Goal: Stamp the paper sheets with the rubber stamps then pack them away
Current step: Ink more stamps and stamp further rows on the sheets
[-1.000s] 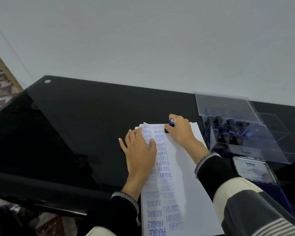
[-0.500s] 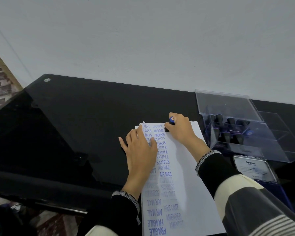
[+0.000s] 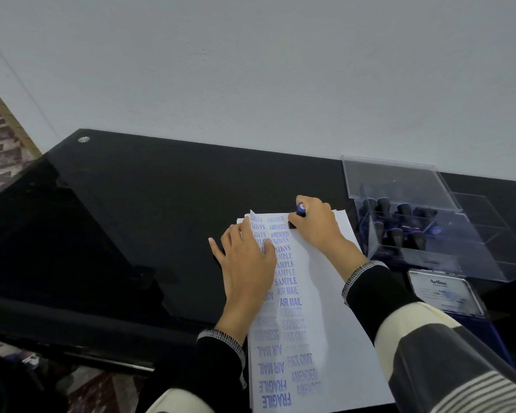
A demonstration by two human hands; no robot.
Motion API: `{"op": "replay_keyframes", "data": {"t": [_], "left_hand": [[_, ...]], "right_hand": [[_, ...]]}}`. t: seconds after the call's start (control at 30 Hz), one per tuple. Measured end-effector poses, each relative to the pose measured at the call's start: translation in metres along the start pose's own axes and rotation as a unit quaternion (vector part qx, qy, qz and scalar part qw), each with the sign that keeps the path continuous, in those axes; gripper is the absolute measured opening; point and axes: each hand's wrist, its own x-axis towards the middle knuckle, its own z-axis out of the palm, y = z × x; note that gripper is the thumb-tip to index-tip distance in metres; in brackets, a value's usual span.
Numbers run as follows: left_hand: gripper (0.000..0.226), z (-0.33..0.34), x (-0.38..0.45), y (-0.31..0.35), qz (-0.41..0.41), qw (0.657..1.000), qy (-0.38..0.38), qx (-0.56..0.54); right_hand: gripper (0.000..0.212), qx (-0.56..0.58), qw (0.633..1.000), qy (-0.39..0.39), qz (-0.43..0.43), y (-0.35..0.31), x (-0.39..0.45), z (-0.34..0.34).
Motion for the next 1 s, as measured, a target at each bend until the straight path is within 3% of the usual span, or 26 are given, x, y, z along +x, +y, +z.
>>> {"op": "replay_keyframes", "data": {"t": [0.37, 0.57, 1.0], "left_hand": [[0.058, -0.0018, -0.0018, -0.0004, 0.009, 1.0, 0.005, 0.008], [0.058, -0.0013, -0.0021, -0.0005, 0.006, 1.0, 0.003, 0.007], [0.059, 0.0006, -0.0009, -0.0006, 0.008, 1.0, -0.003, 0.022]], "right_hand": [[0.037, 0.005, 1.0, -0.014, 0.001, 0.0004, 0.0056, -0.0022], [0.025, 0.005, 1.0, -0.002, 0.005, 0.0011, 0.0032, 0.0027], [0.037, 0.007, 1.0, -0.008, -0.002, -0.0001, 0.0023, -0.0027]]}}
